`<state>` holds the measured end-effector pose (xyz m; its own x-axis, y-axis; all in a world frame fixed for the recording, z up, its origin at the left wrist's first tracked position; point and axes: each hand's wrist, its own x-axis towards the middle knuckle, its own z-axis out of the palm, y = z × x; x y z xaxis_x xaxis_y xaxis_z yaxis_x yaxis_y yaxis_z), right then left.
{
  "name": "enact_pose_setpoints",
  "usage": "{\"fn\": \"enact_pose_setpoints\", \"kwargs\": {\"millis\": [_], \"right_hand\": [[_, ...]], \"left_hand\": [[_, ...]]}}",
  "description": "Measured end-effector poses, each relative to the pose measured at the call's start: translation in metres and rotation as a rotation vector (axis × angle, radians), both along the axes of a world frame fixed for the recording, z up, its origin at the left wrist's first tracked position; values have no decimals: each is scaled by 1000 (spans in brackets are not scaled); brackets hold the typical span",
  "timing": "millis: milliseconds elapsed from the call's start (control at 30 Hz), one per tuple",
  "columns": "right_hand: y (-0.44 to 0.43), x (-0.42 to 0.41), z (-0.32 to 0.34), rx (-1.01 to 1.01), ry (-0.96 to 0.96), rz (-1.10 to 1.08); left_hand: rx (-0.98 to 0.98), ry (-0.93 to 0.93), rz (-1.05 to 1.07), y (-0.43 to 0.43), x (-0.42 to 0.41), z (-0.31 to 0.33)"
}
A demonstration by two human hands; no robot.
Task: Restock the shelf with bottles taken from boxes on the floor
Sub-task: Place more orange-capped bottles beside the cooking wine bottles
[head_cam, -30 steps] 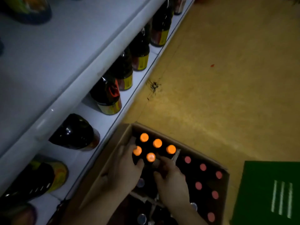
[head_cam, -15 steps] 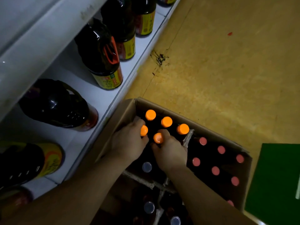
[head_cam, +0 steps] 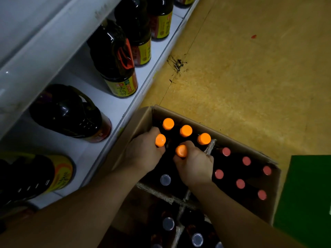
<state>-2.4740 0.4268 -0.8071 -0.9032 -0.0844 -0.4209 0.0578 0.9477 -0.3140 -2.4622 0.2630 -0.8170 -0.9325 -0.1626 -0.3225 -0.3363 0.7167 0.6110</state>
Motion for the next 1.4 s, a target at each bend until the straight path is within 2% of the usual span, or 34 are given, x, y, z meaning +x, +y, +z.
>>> {"fn": "enact_pose_setpoints", "kwargs": {"millis": [267, 533, 733, 1400], "right_hand": [[5, 9, 32, -69, 67, -5], [6, 13, 66, -69, 81, 8], [12, 12, 102, -127, 65, 1], [20, 22, 337, -137, 92, -51]], "left_hand": [[-43, 29, -19, 0, 5, 33], [20, 51, 13, -5, 12, 63], [-33, 98, 38, -1, 15, 103], [27, 160, 111, 14, 56, 322]]}}
